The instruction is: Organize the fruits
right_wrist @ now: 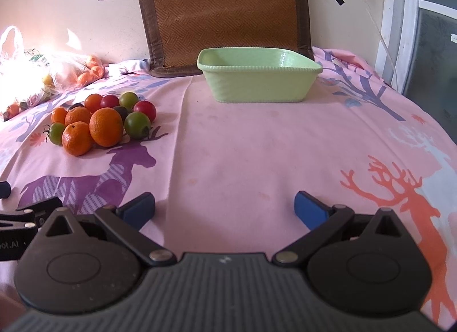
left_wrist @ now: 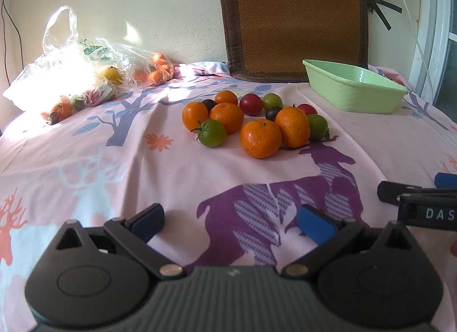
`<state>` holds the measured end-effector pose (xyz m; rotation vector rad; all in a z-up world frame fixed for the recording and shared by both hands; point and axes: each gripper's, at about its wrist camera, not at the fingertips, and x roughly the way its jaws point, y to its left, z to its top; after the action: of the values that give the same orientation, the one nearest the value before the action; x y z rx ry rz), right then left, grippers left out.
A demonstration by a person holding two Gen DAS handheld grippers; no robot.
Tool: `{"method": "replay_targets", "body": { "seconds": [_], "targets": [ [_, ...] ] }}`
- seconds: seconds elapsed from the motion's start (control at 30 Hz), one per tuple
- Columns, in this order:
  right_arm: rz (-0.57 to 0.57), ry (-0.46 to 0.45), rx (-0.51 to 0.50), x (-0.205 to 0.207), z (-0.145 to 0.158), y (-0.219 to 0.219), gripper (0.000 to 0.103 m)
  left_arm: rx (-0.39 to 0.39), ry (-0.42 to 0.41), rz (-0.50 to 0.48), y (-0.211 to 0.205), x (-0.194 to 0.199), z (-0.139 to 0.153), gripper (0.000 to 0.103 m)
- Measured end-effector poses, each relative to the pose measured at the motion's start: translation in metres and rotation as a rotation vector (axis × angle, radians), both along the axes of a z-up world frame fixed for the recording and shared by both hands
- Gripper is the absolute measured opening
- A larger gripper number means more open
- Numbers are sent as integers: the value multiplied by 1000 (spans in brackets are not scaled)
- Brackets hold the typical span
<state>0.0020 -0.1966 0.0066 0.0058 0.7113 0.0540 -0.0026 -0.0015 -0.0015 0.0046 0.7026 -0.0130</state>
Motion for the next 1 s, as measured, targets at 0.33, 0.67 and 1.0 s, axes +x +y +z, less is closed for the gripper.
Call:
{"method": "replay_targets", "body": {
  "seconds": [0.33, 0.67, 1.0],
  "targets": [
    [46, -29, 115, -9, 11, -5, 103, -47, -34, -27, 34, 6, 14, 103],
    [293, -169, 72, 9, 31, 29, 42, -18, -177, -243, 31, 30, 35, 92],
    [457, -124, 109, 48, 38, 48, 40, 75, -104, -460, 5, 59, 15, 53]
  ]
}}
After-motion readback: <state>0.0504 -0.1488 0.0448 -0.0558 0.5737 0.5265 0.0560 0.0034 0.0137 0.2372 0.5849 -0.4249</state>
